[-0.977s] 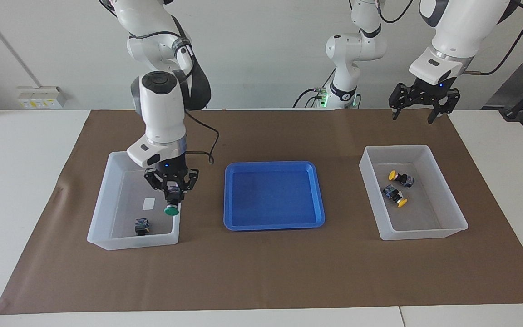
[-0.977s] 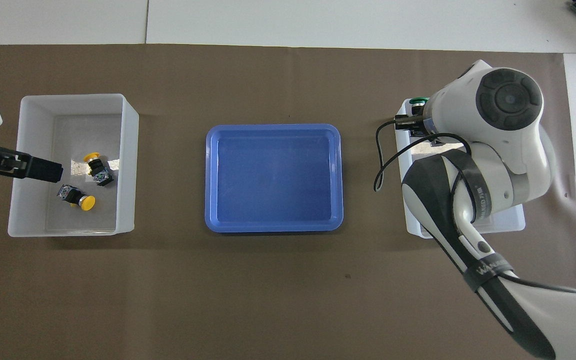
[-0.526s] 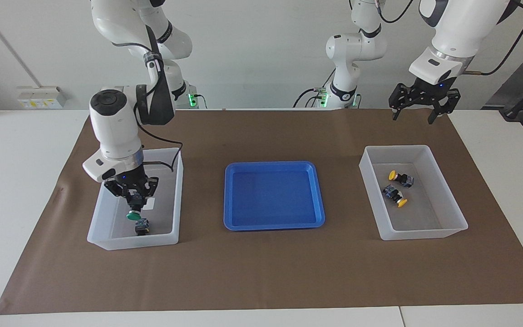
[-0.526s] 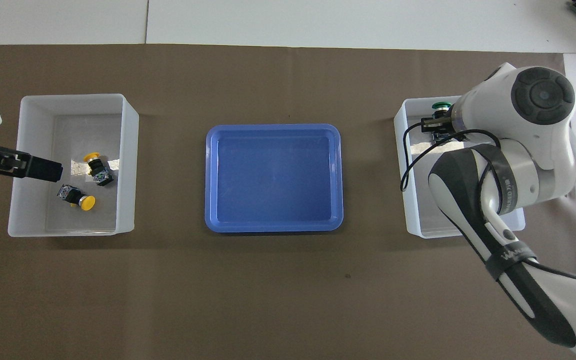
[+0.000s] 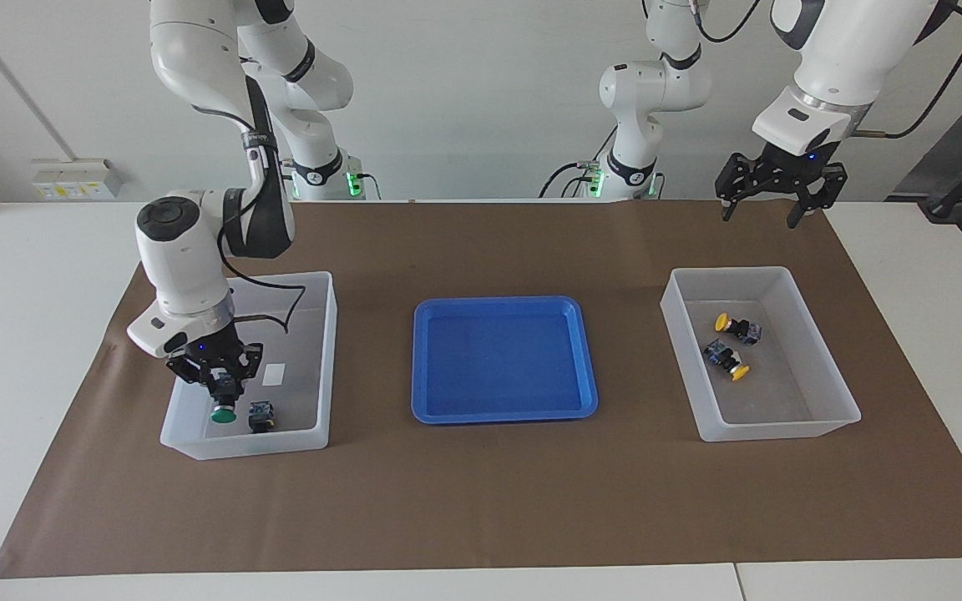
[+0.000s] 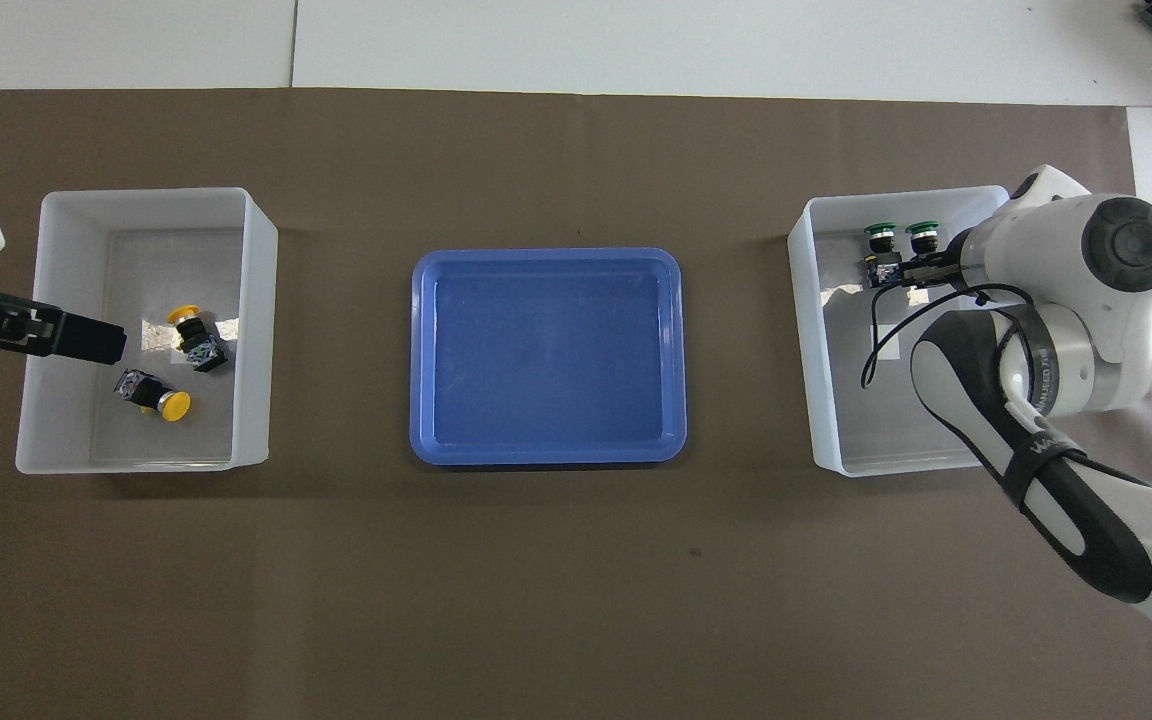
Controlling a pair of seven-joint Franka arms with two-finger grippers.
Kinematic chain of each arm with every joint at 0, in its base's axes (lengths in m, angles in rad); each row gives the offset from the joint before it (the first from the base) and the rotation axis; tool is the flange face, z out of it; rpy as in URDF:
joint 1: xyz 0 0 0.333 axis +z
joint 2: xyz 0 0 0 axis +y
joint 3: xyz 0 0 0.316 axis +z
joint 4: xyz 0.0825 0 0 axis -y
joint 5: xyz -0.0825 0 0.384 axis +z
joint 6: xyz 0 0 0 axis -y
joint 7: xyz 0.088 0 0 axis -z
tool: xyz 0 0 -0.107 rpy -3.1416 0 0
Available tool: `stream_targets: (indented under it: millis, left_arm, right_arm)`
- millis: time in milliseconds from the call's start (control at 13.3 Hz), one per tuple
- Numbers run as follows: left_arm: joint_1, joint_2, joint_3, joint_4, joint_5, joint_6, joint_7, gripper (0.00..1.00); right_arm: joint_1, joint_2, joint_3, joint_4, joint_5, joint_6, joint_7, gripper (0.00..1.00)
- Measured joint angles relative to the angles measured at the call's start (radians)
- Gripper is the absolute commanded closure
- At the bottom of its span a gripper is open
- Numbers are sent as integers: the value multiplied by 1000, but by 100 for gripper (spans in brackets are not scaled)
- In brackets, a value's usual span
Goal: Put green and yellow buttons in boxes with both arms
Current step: 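Lower the green button beside the others and open the right gripper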
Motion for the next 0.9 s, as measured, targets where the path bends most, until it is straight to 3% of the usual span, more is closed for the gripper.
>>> stream_targets:
  millis: [75,150,226,677,902]
  left_arm:
    - [0,0,0,0,0,0,0,0]
    - [0,0,0,0,0,0,0,0]
    - [0,0,0,0,0,0,0,0]
    - [0,0,0,0,0,0,0,0]
    - [0,0,0,0,0,0,0,0]
  right_arm:
    - [-3,15,0,1,0,29,-9,68]
    - [-6,17,0,4,0,43,-15,23]
    - [-7,18,0,6,0,44,-17,0]
    - [2,11,4,34,1,41,-13,0]
    - [31,-49,11,50,2,-56,75,0]
